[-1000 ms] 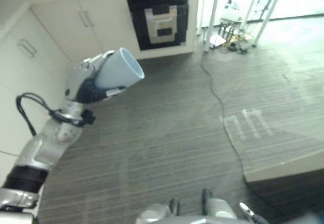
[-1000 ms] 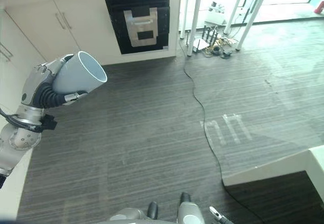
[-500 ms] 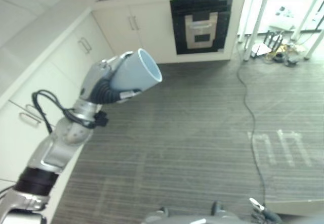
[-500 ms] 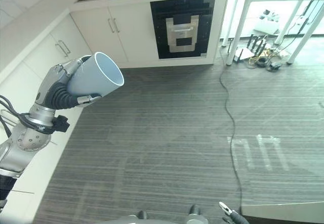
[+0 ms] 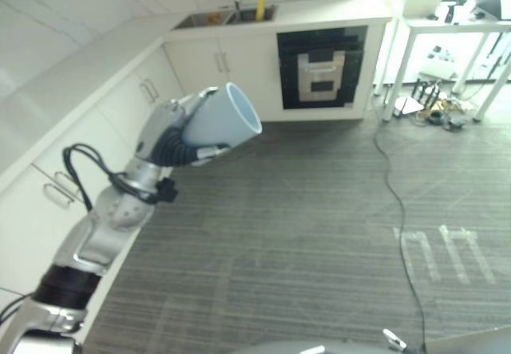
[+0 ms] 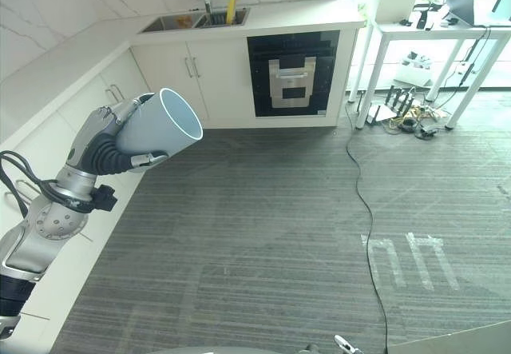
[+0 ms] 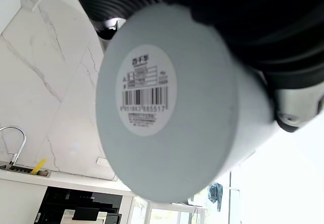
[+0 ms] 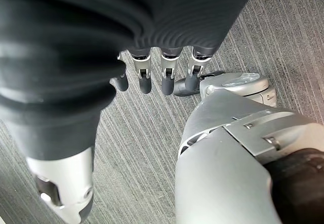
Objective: Place the dishes in the dishwasher.
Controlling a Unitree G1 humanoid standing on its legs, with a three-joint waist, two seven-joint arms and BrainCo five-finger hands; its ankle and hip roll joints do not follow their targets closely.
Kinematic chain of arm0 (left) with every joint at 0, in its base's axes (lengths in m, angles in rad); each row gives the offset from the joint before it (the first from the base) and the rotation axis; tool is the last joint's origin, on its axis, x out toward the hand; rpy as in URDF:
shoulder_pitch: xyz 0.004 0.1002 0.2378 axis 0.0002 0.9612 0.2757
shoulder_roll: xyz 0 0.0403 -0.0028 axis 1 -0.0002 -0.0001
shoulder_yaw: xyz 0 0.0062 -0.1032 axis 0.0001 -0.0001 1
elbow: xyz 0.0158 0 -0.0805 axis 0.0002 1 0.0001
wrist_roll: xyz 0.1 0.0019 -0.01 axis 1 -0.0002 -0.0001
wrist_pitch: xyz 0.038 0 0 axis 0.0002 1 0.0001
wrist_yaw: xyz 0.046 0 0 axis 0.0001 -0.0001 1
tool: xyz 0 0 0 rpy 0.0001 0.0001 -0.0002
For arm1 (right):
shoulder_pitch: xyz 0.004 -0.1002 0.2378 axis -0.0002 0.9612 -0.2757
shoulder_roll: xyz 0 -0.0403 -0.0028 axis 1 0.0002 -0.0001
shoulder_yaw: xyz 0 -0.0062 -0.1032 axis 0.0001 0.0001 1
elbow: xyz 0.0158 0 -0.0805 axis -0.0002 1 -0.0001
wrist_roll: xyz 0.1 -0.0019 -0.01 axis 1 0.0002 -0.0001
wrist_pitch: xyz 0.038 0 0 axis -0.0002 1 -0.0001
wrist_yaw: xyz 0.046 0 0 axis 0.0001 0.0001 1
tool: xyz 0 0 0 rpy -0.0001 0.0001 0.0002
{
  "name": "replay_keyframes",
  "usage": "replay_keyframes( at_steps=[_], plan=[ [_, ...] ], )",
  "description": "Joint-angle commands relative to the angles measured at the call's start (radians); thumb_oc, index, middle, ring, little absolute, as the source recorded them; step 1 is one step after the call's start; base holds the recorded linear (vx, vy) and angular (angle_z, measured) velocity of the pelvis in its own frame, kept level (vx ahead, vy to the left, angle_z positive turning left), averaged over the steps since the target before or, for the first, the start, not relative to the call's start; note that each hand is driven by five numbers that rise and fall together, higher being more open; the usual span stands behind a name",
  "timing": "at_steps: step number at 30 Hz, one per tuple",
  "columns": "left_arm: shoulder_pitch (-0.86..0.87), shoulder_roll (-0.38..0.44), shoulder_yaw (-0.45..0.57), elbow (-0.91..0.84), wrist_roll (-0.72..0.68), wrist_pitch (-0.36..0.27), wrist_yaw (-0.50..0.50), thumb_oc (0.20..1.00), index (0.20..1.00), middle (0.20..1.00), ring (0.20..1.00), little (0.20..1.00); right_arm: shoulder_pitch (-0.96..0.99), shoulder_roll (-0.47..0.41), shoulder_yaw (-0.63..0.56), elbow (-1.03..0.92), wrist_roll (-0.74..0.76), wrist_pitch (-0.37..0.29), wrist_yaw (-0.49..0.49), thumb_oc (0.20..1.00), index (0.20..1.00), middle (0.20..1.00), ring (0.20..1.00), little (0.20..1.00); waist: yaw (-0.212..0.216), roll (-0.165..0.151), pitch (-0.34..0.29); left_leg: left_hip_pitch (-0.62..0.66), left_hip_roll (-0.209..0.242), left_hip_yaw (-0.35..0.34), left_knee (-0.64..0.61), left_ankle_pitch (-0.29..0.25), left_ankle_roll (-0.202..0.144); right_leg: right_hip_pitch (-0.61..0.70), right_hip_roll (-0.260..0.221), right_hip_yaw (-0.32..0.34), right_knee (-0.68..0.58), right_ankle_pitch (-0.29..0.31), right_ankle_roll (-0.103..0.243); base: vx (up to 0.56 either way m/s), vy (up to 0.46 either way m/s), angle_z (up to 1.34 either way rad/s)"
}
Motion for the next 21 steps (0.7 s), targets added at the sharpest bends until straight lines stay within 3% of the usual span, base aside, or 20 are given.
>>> replay_keyframes(
  at_steps=[1, 8, 14, 17, 19, 20, 21],
  plan=[
    [-0.176, -0.035, -0.019, -0.002, -0.099, 0.015, 0.020, 0.200, 0.200, 0.200, 0.200, 0.200, -0.039, 0.001, 0.020, 0.053, -0.117, -0.066, 0.029, 1.000, 1.000, 1.000, 1.000, 1.000, -0.049, -0.013, 0.027, -0.010, -0.024, -0.048, 0.000, -0.077, 0.005, -0.002, 0.050, 0.089, 0.065, -0.148, 0.009, 0.03, -0.082, -0.02],
    [-0.173, -0.044, -0.014, -0.017, -0.081, 0.041, -0.015, 0.200, 0.200, 0.200, 0.200, 0.200, -0.073, 0.006, 0.051, 0.015, -0.042, -0.075, 0.019, 1.000, 1.000, 1.000, 1.000, 1.000, -0.039, -0.021, 0.026, -0.003, -0.010, -0.049, 0.004, -0.077, 0.008, 0.015, 0.071, 0.102, 0.067, -0.163, -0.006, 0.00, -0.088, -0.08],
    [-0.170, -0.066, -0.024, -0.017, -0.103, 0.057, -0.037, 0.200, 0.200, 0.200, 0.200, 0.200, -0.103, 0.008, 0.076, 0.014, -0.063, -0.087, -0.012, 1.000, 1.000, 1.000, 1.000, 1.000, -0.030, -0.019, 0.031, -0.006, 0.008, -0.071, 0.031, -0.067, -0.006, 0.026, 0.098, 0.113, 0.085, -0.186, -0.030, 0.01, -0.099, 0.09],
    [-0.169, -0.077, -0.030, -0.024, -0.102, 0.062, -0.047, 0.200, 0.200, 0.200, 0.200, 0.200, -0.128, 0.004, 0.094, 0.005, -0.059, -0.103, -0.027, 1.000, 1.000, 1.000, 1.000, 1.000, -0.027, -0.022, 0.040, -0.030, 0.014, -0.083, 0.108, -0.085, -0.012, 0.021, 0.099, 0.118, 0.102, -0.194, -0.042, 0.02, -0.084, 0.17],
    [-0.158, -0.082, -0.023, -0.027, -0.117, 0.067, -0.042, 0.200, 0.200, 0.200, 0.200, 0.200, -0.151, 0.000, 0.113, -0.016, -0.079, -0.106, -0.045, 1.000, 1.000, 1.000, 1.000, 1.000, -0.022, -0.043, 0.064, -0.104, -0.005, -0.074, 0.302, -0.136, 0.005, 0.010, 0.080, 0.125, 0.130, -0.190, -0.054, 0.08, -0.065, 0.38],
    [-0.151, -0.084, -0.016, -0.020, -0.118, 0.063, -0.036, 0.200, 0.200, 0.200, 0.200, 0.200, -0.155, -0.002, 0.120, -0.021, -0.078, -0.116, -0.047, 1.000, 1.000, 1.000, 1.000, 1.000, -0.014, -0.048, 0.084, -0.172, -0.010, -0.087, 0.389, -0.121, 0.006, 0.013, 0.086, 0.137, 0.139, -0.186, -0.063, 0.17, 0.008, 0.31],
    [-0.146, -0.084, -0.008, -0.009, -0.122, 0.052, -0.033, 0.200, 0.200, 0.200, 0.200, 0.200, -0.157, -0.005, 0.122, -0.021, -0.078, -0.127, -0.041, 1.000, 1.000, 1.000, 1.000, 1.000, -0.014, -0.039, 0.098, -0.199, -0.001, -0.081, 0.356, -0.083, -0.002, 0.017, 0.099, 0.147, 0.151, -0.193, -0.065, 0.24, 0.096, 0.13]
  ],
)
